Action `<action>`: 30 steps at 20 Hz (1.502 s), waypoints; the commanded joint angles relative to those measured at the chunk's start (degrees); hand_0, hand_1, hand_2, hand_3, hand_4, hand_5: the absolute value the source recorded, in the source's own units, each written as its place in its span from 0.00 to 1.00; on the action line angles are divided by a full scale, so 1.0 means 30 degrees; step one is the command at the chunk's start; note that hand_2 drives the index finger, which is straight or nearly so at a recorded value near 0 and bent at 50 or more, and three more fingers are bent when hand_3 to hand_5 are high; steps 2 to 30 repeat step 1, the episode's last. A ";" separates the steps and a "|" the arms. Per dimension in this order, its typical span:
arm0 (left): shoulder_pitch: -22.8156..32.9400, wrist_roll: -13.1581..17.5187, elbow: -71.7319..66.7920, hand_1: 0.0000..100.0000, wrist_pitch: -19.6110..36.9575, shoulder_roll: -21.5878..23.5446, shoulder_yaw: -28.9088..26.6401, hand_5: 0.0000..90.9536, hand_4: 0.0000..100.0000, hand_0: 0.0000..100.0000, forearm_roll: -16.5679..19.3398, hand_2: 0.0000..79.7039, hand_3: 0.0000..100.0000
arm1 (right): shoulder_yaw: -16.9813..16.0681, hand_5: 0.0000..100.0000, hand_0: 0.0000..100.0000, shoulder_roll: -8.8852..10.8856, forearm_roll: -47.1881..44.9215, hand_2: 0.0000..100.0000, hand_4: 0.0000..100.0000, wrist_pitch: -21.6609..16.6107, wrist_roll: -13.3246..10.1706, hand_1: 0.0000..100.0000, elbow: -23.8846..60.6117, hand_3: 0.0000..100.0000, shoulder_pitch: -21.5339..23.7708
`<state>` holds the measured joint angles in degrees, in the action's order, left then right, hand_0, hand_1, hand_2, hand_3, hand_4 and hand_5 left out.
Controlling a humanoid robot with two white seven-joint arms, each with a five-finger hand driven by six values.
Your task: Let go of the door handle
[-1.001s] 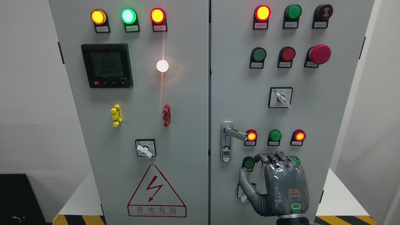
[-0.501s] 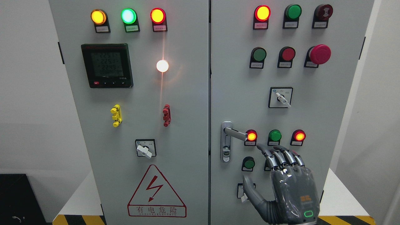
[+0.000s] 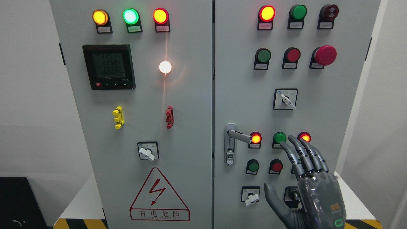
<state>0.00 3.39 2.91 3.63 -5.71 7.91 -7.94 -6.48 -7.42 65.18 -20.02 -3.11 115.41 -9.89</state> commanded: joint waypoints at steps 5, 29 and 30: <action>0.0352 0.0011 -0.0002 0.56 -0.0008 0.0000 0.0000 0.00 0.00 0.12 0.0011 0.00 0.00 | -0.1472 0.04 0.46 0.0012 -0.0457 0.00 0.02 -0.0125 0.0099 0.12 0.0172 0.00 0.0251; 0.0352 0.0011 -0.0002 0.56 -0.0008 0.0000 0.0000 0.00 0.00 0.12 0.0011 0.00 0.00 | -0.1472 0.04 0.46 0.0012 -0.0457 0.00 0.02 -0.0125 0.0099 0.12 0.0172 0.00 0.0251; 0.0352 0.0011 -0.0002 0.56 -0.0008 0.0000 0.0000 0.00 0.00 0.12 0.0011 0.00 0.00 | -0.1472 0.04 0.46 0.0012 -0.0457 0.00 0.02 -0.0125 0.0099 0.12 0.0172 0.00 0.0251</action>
